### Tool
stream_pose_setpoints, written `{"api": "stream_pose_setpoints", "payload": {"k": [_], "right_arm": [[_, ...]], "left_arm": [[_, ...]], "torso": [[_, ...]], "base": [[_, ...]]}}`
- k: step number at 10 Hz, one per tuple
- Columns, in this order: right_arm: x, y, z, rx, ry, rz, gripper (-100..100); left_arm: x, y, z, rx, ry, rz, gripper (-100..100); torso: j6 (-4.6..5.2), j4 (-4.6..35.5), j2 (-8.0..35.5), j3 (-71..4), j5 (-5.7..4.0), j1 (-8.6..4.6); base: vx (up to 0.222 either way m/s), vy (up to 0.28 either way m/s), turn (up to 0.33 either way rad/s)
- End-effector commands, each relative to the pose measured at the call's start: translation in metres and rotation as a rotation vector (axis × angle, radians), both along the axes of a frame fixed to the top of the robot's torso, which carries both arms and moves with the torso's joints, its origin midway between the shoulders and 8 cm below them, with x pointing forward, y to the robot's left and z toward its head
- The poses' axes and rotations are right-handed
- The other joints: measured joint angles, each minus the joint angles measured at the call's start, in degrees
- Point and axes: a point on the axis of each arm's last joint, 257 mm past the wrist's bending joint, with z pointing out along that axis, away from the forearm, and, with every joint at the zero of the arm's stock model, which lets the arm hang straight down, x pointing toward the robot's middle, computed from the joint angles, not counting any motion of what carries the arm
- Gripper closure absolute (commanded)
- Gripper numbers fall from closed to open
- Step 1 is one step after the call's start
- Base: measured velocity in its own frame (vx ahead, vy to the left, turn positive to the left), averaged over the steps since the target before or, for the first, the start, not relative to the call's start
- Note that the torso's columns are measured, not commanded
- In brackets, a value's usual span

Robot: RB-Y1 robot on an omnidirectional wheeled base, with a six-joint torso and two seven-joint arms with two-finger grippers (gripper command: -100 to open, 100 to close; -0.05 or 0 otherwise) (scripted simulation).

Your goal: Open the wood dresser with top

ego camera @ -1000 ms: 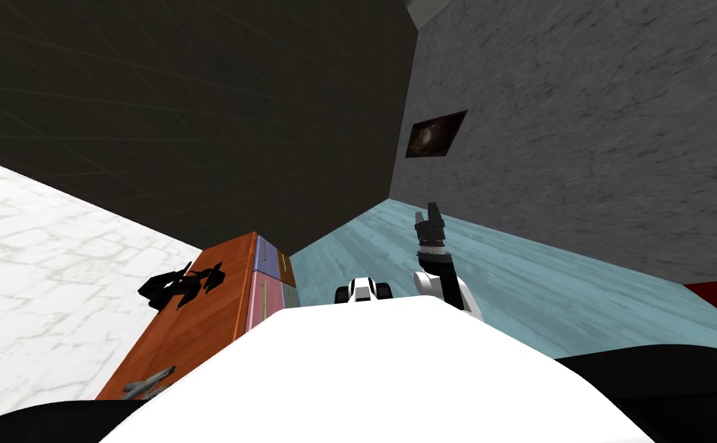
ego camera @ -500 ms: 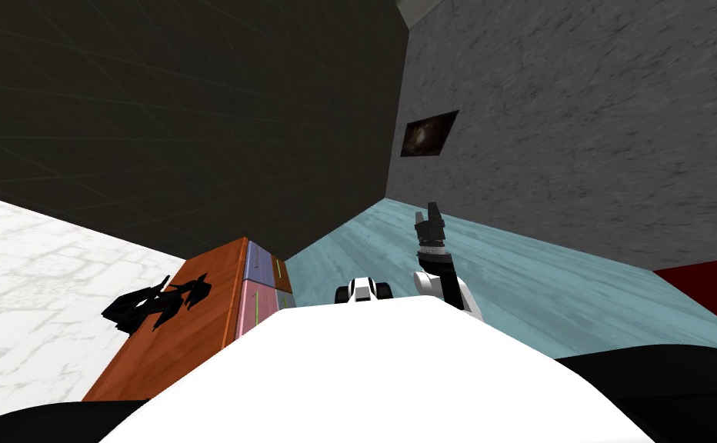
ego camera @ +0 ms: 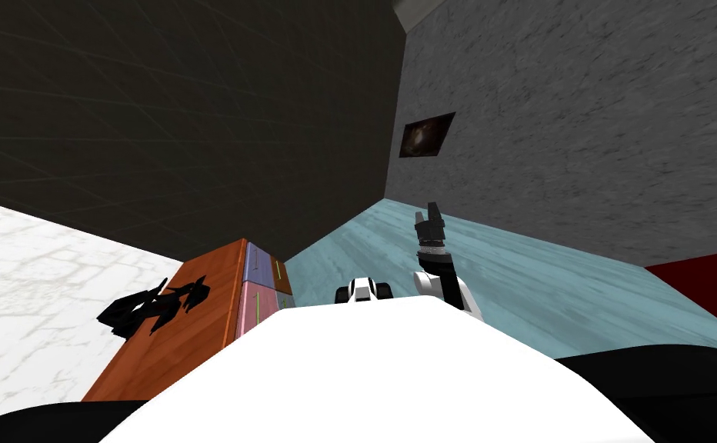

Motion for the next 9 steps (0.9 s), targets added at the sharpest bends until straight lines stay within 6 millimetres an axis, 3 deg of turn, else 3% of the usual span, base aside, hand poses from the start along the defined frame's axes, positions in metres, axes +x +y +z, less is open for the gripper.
{"api": "stream_pose_setpoints", "payload": {"k": [1,5,9], "right_arm": [[0.000,0.000,0.000,0.000,0.000,0.000,0],[0.000,0.000,0.000,0.000,0.000,0.000,0],[0.000,0.000,0.000,0.000,0.000,0.000,0]], "left_arm": [[0.002,0.001,-0.001,-0.002,0.000,0.008,100],[0.006,0.004,-0.001,0.003,-0.004,0.011,100],[0.042,0.025,-0.002,0.039,-0.004,0.050,100]], "torso": [[0.03,0.04,0.02,0.00,0.07,0.29],[0.17,0.04,-0.20,0.00,0.25,0.45],[0.51,0.29,-0.01,0.19,0.03,0.62]], "base": [[0.074,-0.104,-0.013],[0.104,-0.121,-0.007],[-0.099,-0.044,-0.079]]}}
